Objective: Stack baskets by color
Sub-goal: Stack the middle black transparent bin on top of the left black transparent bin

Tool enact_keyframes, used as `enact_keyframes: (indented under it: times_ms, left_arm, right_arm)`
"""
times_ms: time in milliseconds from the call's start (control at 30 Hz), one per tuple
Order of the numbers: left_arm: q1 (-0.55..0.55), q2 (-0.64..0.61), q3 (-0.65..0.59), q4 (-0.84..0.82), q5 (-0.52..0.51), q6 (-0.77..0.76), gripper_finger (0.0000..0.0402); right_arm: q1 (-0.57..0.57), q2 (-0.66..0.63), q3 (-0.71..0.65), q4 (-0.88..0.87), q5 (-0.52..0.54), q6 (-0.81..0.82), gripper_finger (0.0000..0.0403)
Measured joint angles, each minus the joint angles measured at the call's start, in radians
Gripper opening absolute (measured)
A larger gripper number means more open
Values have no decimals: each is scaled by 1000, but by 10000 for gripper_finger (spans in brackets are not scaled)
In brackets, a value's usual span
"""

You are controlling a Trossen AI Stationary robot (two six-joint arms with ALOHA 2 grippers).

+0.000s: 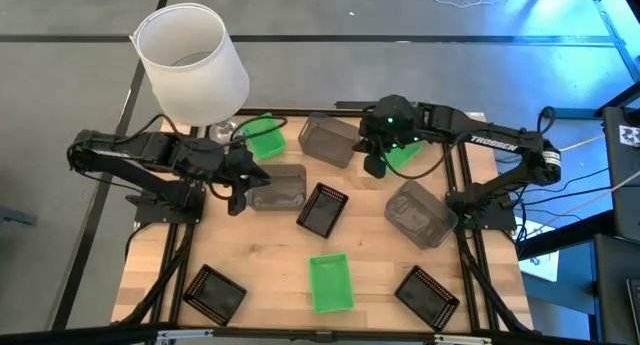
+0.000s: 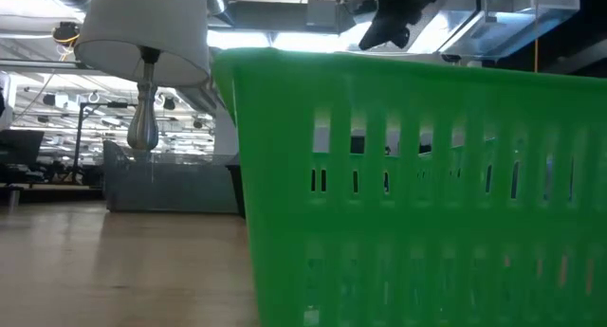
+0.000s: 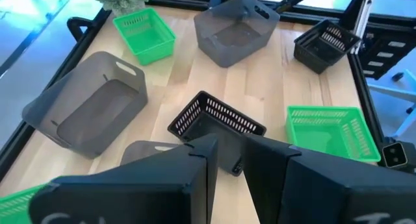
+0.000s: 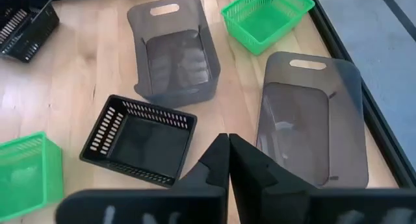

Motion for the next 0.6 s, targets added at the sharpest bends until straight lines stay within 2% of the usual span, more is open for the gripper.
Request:
enact_keyframes:
  times_ms: [267, 467, 600]
  left_arm:
    - [-25, -2, 0, 1, -1, 1, 58]
    - [-25, -2, 0, 1, -1, 1, 58]
    - [-25, -2, 0, 1, -1, 1, 58]
  right_arm:
    - [0, 30, 0, -19, 3, -112, 20]
    - [0, 38, 0, -43, 67, -239, 83]
    - [0, 53, -4, -39, 75, -416, 132]
